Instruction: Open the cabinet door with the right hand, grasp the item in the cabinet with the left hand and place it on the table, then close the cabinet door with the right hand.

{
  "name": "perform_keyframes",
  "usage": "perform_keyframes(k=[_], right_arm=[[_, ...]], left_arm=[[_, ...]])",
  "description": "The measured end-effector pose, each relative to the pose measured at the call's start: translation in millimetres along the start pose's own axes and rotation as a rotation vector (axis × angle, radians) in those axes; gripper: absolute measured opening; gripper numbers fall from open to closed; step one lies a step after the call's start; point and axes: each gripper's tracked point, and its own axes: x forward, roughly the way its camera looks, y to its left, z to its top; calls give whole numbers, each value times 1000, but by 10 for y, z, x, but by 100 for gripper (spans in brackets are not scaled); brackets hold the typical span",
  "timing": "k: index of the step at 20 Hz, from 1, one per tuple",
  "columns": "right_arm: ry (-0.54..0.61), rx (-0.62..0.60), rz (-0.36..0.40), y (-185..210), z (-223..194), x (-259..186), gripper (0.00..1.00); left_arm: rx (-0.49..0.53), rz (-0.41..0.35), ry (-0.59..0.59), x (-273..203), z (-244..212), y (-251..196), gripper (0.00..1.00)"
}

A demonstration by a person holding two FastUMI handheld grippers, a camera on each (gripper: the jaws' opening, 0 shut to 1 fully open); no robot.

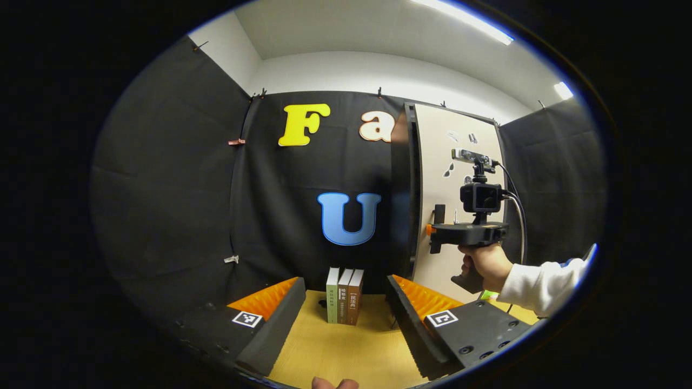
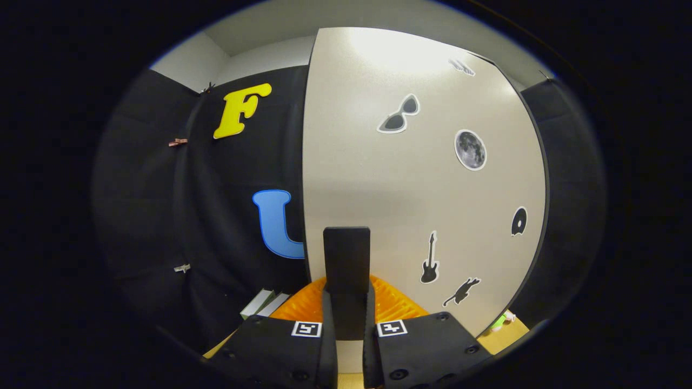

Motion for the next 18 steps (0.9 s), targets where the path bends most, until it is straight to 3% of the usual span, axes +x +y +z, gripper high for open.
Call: perform_keyframes(k=[13,18], right_arm=[[34,43,173,-615,19,-1414,22],[40,59,218,-839,71,-1737,22]], left_arm=[[19,-27,-34,-97,212,-579,96],[21,-32,-32,-32,234,-811,94]])
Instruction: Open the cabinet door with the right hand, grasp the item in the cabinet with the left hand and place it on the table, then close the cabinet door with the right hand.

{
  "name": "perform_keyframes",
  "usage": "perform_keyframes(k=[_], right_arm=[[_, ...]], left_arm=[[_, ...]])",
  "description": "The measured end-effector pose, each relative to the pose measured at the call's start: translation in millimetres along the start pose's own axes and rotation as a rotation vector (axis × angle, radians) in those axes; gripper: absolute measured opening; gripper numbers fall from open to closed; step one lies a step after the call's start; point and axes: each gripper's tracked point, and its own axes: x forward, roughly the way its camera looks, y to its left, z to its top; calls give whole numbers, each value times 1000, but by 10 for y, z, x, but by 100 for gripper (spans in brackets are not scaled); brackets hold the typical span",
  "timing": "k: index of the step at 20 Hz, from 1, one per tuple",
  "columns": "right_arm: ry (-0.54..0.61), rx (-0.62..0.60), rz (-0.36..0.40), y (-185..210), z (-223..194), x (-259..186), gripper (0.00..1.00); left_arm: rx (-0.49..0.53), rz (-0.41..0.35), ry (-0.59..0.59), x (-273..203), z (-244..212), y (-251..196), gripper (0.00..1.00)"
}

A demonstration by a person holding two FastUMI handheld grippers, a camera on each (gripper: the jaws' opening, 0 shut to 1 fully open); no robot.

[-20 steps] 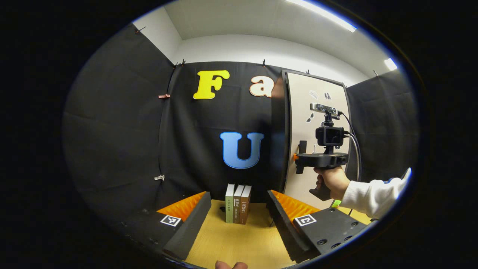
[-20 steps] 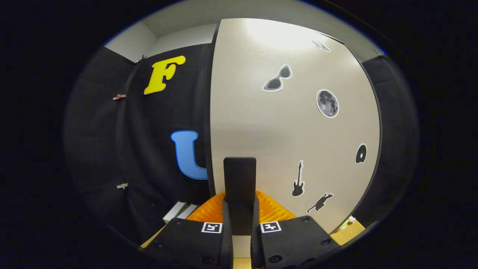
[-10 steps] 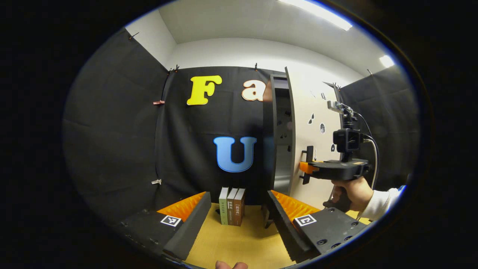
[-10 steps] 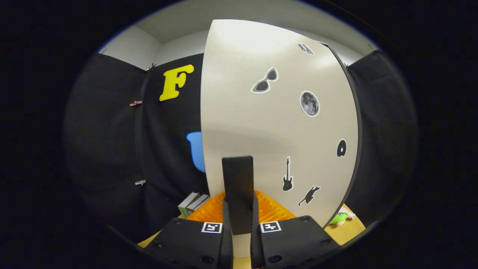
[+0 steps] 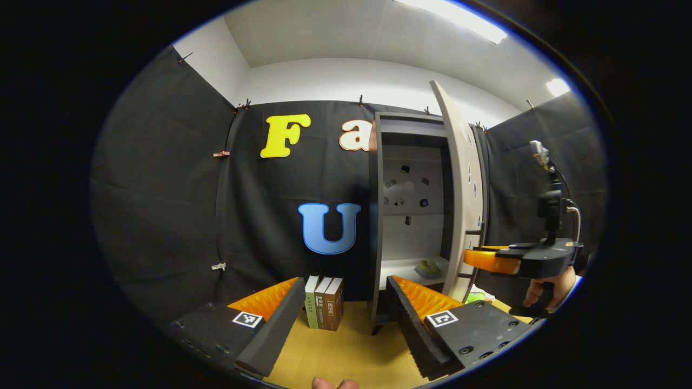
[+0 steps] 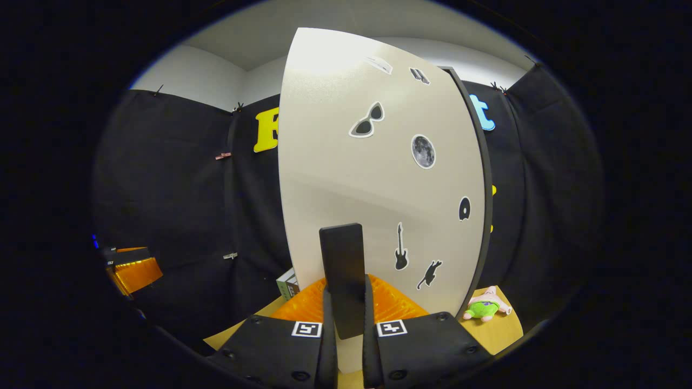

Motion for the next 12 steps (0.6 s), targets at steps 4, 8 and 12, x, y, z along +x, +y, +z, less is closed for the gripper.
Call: perform_keyframes(k=[4,8,12], right_arm=[[-3,3,-10,-371,61,-402,22],[-11,-42,-57,-721,95,-790,21],[-16,-10,-112,-1000,138,-955,21]], left_arm=[[-7,-1,-1,118,12,-140,96],[-17,-10,-7,221,37,-263,94],[-14,-22,-12,334,66,-400,94]])
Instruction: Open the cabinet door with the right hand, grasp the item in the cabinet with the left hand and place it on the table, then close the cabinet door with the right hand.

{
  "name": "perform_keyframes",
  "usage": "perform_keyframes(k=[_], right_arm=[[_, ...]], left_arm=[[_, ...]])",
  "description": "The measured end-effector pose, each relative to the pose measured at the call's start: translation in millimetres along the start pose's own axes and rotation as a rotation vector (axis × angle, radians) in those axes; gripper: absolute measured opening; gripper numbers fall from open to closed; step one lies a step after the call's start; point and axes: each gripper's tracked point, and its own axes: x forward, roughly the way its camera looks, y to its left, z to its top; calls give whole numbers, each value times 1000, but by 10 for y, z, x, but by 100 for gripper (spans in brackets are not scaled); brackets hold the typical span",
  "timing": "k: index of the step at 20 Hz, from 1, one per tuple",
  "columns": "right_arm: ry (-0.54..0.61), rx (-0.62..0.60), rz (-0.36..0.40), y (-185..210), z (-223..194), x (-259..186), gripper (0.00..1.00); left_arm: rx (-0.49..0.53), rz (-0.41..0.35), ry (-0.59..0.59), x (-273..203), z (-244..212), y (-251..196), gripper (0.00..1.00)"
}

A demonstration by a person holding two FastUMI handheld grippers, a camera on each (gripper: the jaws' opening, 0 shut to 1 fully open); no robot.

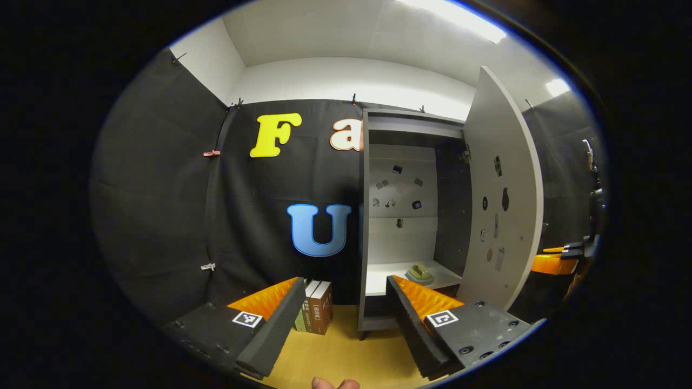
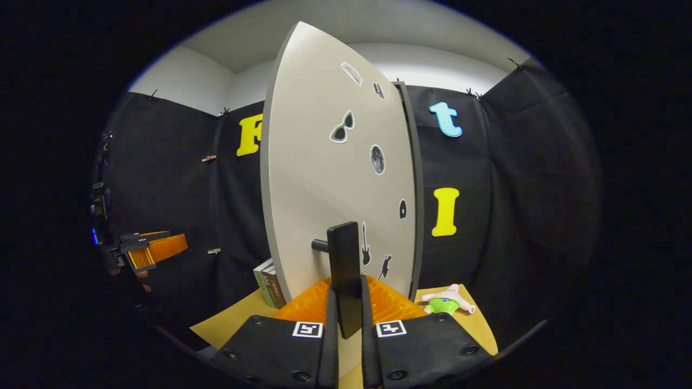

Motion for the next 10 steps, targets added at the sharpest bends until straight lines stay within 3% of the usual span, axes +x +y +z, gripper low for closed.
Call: perform_keyframes(k=[8,10], right_arm=[[-30,-36,-86,-646,142,-242,20],[-41,-22,-108,-642,176,-190,20]], left_arm=[[-13,-17,2,158,-1,-252,95],[-14,-13,-2,171,7,-281,95]])
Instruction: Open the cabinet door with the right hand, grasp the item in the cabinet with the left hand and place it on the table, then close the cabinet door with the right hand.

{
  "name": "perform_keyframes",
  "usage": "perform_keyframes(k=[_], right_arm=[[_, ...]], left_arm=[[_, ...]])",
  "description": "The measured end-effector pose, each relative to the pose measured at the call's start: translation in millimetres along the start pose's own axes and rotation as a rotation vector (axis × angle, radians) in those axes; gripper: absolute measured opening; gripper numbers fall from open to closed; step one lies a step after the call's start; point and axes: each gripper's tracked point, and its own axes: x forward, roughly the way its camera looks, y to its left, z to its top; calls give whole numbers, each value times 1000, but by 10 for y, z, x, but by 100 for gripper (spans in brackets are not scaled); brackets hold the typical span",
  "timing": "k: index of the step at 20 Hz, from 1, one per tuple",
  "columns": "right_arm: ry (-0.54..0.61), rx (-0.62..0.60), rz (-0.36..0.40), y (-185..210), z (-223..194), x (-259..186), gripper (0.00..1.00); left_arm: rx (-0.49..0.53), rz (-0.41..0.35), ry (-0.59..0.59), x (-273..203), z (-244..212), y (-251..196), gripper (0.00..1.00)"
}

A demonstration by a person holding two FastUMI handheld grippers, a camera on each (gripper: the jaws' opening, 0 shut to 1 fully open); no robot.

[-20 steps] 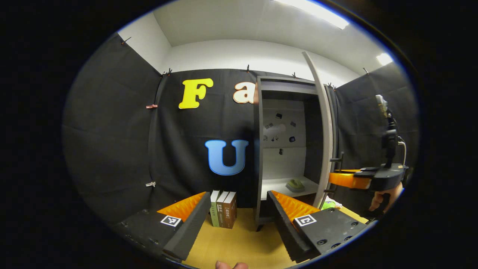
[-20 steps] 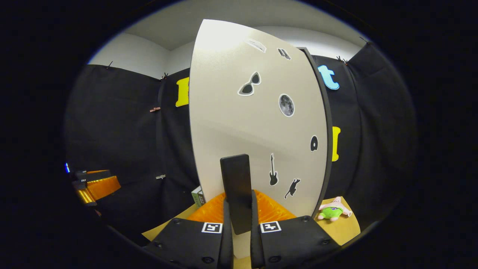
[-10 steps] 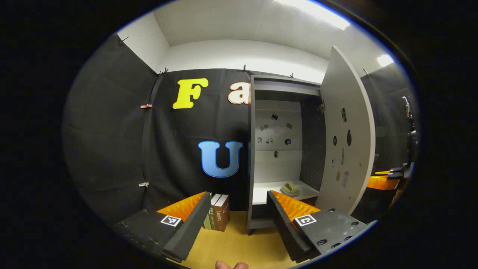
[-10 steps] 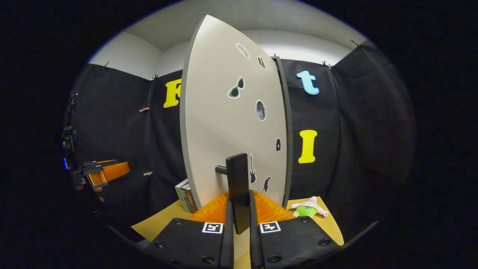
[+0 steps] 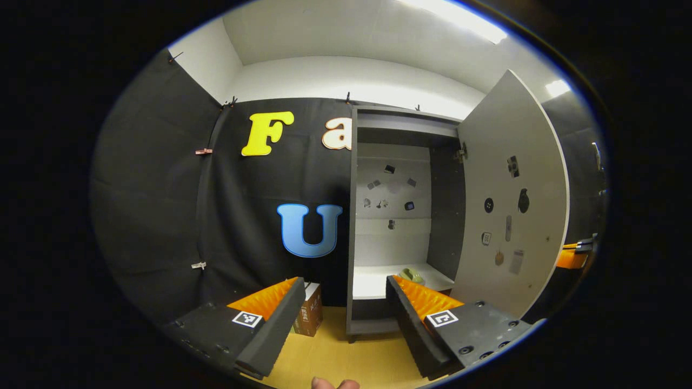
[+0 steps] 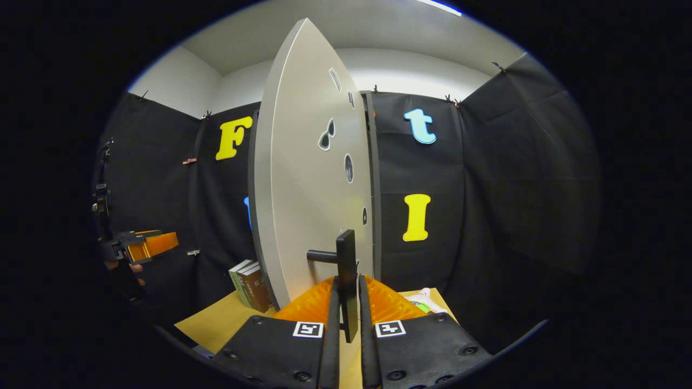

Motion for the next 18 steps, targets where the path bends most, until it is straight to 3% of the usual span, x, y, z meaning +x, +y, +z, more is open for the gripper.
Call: perform_keyframes(k=[6,14,15,18], right_arm=[[-22,-31,-91,-485,119,-93,14],[-49,-12,-54,-701,239,-393,19],[-49,-1,-55,-732,240,-463,25],[-80,-26,-157,-1065,220,-630,59]], left_arm=[[0,6,-4,71,44,-102,95],[0,-39,-1,257,53,-462,94],[2,-47,5,294,30,-514,94],[10,-81,29,454,-50,-744,94]])
